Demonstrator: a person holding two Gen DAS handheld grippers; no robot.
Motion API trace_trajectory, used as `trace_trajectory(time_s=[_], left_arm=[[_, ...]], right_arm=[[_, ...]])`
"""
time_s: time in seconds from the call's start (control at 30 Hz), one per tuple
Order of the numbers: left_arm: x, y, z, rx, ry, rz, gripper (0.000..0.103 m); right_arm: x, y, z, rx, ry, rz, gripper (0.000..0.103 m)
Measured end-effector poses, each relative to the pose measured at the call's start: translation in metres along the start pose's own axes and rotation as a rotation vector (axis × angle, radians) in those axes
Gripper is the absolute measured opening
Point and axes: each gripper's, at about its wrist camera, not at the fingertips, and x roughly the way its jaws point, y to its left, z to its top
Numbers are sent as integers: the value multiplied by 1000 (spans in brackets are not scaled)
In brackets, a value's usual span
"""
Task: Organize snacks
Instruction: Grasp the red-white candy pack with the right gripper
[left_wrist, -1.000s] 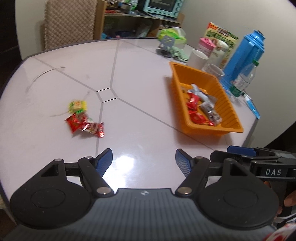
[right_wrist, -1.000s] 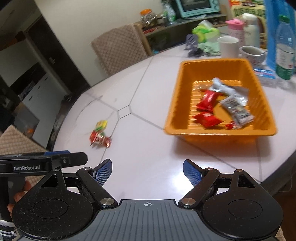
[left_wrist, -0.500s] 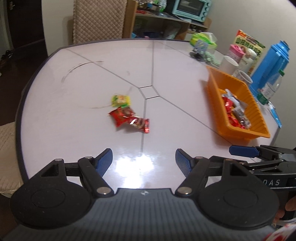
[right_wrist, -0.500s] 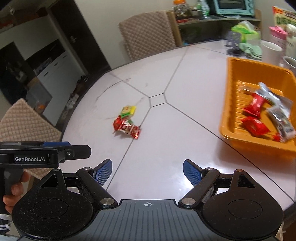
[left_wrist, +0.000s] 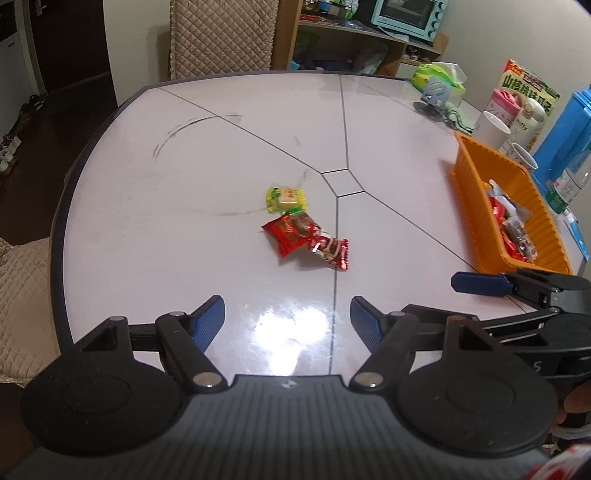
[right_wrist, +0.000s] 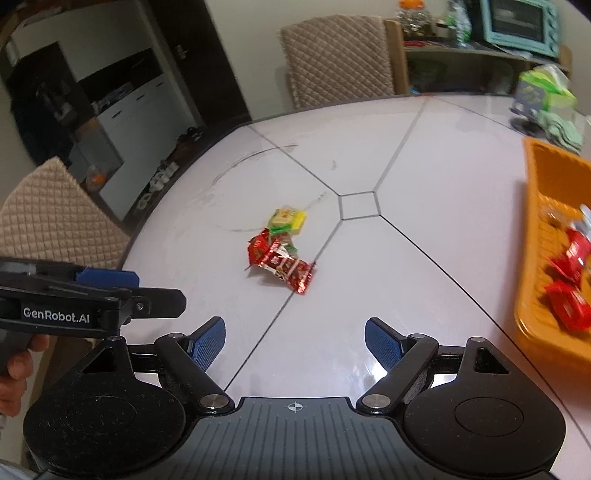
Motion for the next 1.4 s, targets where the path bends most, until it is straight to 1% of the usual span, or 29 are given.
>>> trace_trajectory(time_s=[0.17,0.33,0.53,0.8,1.07,1.13,1.17,1.2,1.3,1.4], left_arm=[[12,9,4,-4,10,31,72],[22,16,9,-12,20,39,72],[33,22,14,-19,31,49,72],[45,30,23,-27,43,62,72],[54,32,27,-34,57,70,72],[55,32,29,-36,56,70,72],[56,32,29,-35,56,70,72],[56,31,30,-34,55,69,72],[57,29,33,-24,48,65,71],[60,28,38,-9,39,59,71]], right_arm=[[19,6,4,-70,-8,-5,83],[36,5,13,-100,-14,-2,74],[57,7,21,-164,-7,8,66],[86,12,31,-281,10,19,58],[111,15,31,-404,36,18,51],[114,16,30,-424,37,19,42],[115,15,30,-427,39,18,40],[116,15,30,-428,40,18,33],[112,11,30,-405,36,30,30],[105,4,32,-343,24,50,28]])
